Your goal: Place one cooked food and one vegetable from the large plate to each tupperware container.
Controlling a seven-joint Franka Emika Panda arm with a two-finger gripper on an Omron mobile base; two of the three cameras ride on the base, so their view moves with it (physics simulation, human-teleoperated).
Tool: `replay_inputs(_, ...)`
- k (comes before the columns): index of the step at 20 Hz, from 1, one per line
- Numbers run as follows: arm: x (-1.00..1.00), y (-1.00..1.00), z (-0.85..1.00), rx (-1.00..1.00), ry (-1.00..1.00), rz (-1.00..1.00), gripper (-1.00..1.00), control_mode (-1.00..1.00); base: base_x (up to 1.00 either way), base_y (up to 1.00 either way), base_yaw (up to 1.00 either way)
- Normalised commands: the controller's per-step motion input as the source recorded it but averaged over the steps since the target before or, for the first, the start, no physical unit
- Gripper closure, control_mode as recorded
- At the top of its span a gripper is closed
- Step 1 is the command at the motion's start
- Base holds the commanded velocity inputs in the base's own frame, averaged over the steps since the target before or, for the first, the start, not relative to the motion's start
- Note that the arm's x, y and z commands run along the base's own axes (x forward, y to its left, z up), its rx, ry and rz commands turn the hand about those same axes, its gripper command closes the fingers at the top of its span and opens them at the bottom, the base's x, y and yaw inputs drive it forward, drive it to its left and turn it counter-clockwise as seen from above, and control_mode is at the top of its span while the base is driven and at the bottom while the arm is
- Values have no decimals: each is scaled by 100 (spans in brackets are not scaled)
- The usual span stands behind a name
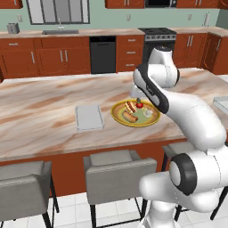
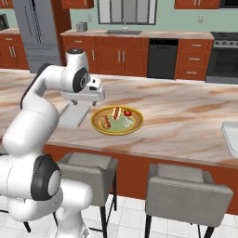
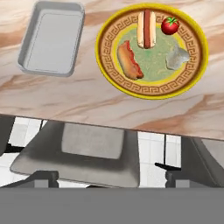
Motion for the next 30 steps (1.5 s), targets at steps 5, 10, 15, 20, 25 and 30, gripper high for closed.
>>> replay_inputs(5,66,1,-57,-9,18,0,-100,-100,0,0,0)
replay_inputs(10,60,0,-79,-7,4,0,-100,-100,0,0,0)
replay_inputs(15,45,-1,-77,0,0,0,-100,-100,0,0,0)
replay_inputs(20,44,-14,-66,0,0,0,-100,-100,0,0,0)
replay_inputs(25,50,-13,-37,0,0,0,-100,-100,0,0,0)
replay_inputs(30,46,0,-37,0,0,0,-100,-100,0,0,0)
